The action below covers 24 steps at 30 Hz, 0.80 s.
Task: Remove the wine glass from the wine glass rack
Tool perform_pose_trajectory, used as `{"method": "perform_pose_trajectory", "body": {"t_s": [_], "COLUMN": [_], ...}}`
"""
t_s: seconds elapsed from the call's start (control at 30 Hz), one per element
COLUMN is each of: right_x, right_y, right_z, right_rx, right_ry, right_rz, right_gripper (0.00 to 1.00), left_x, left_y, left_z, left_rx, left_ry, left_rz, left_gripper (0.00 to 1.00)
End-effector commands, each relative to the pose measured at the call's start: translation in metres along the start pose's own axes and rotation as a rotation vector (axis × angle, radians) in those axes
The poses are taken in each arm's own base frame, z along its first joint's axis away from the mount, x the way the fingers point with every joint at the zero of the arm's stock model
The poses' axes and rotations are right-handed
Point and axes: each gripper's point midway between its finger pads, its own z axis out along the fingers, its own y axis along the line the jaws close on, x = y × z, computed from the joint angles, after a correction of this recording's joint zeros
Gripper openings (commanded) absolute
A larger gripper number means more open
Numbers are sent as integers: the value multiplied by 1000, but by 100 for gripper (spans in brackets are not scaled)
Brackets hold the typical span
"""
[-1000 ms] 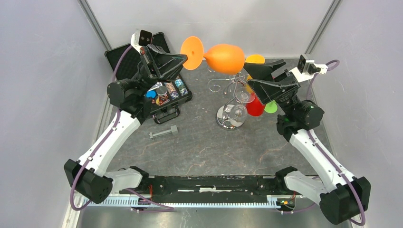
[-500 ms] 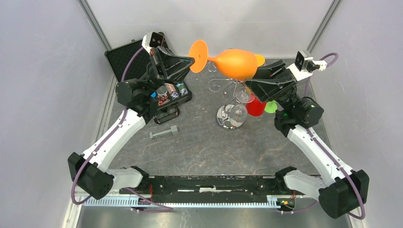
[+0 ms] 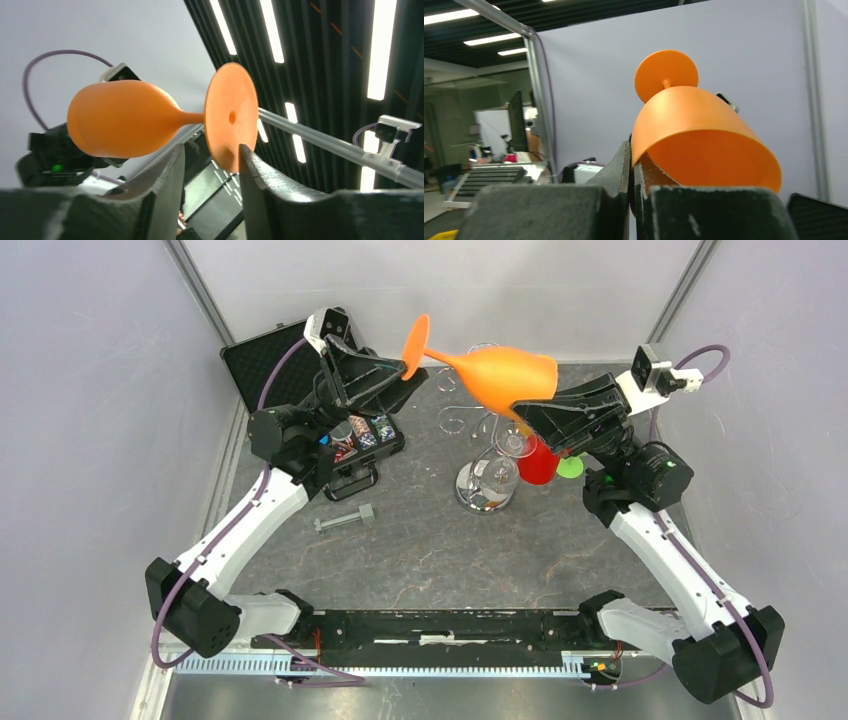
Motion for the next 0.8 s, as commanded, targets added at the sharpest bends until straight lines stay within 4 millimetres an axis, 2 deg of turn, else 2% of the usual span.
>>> {"method": "perform_pose_trajectory", "body": {"t_s": [0.0,0.07,0.1,0.23,0.37,0.47,0.63,0.77], "right_x": [-19,-27,-35,-65,-94,-106,-123,-136], "right_y": [9,-4,-10,-41,-83,-110,-146,-166], "right_z": [12,18,21,17,-13,-42,-69,-93], "right_rx": [24,120,167,416,744,958,1206,1398], "right_ry": [8,52,71,134,208,309,473,559], "right_rz": [-181,-282,-363,-580,-735,-822,-890,-934], "right_gripper": [0,0,0,0,0,0,0,0], "left_x": [11,9,8,-9,-21,-27,-34,-44], "left_y": [3,9,13,33,52,66,88,107], "left_z": [-4,-7,-9,-27,-44,-55,-75,-105], "left_rx": [-6,-21,-35,-99,-175,-258,-431,-655], "left_ry": [49,42,38,-11,-53,-70,-68,-87], "left_rz": [90,117,126,152,188,212,355,480], "left_gripper": [62,79,85,96,98,99,100,100]}}
